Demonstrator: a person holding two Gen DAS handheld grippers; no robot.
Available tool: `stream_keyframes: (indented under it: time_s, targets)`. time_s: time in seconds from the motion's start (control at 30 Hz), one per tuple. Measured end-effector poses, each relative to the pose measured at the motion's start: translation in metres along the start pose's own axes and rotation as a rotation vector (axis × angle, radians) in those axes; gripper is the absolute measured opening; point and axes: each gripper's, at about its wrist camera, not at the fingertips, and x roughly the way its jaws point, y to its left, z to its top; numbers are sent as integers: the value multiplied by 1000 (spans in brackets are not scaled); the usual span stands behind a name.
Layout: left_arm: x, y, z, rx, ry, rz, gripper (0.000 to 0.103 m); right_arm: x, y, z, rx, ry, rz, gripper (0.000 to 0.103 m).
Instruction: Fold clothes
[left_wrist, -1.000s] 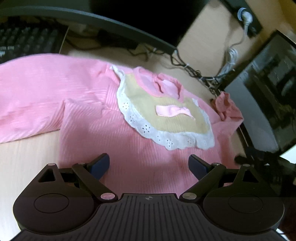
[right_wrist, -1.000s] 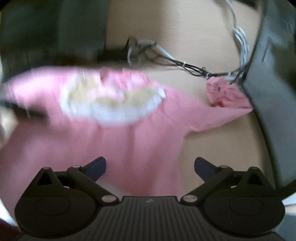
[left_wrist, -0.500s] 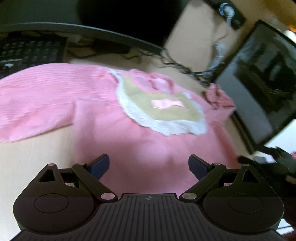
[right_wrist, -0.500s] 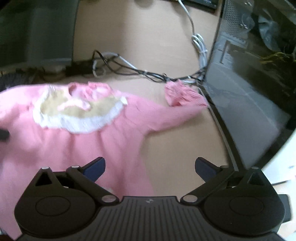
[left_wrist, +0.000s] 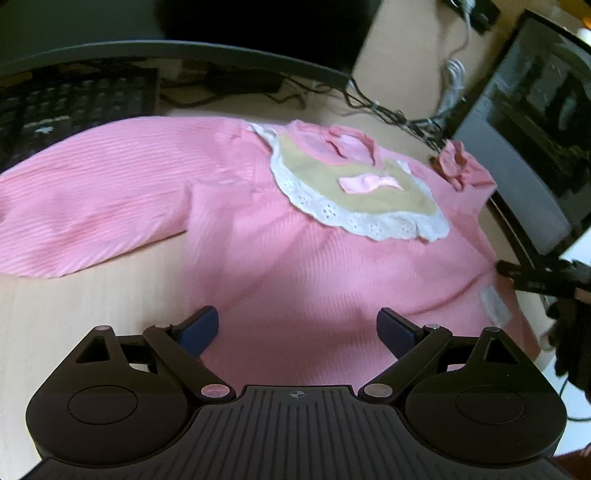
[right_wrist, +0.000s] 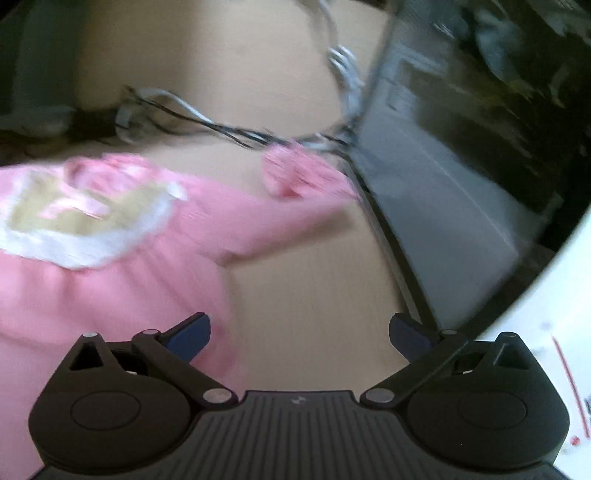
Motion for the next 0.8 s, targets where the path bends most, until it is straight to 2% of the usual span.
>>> stream_keyframes:
  time_s: [0.1, 0.2, 0.3, 0.4, 0.6, 0.7, 0.8]
  targets:
    - [-1, -8, 11, -6, -20, -25, 96, 1, 27, 10, -29, -13, 56, 103]
    - [17, -15, 19, -20, 8, -34, 96, 7, 54, 15, -48, 13, 124, 103]
    - [33, -21, 17, 1, 49, -10, 96, 16, 73, 12, -86, 53, 184, 103]
    - [37, -24, 12, 33, 67, 6, 98, 20, 80, 2, -129, 77, 163, 103]
    - [31, -18, 8, 54, 79, 23, 98, 18, 48, -8, -135, 72, 6, 103]
    - [28, -13, 7, 48, 77, 22, 98, 7, 38, -9, -135, 58, 20, 103]
    - [25, -12, 4, 49, 73, 18, 98, -1, 39, -19, -148, 75, 83, 103]
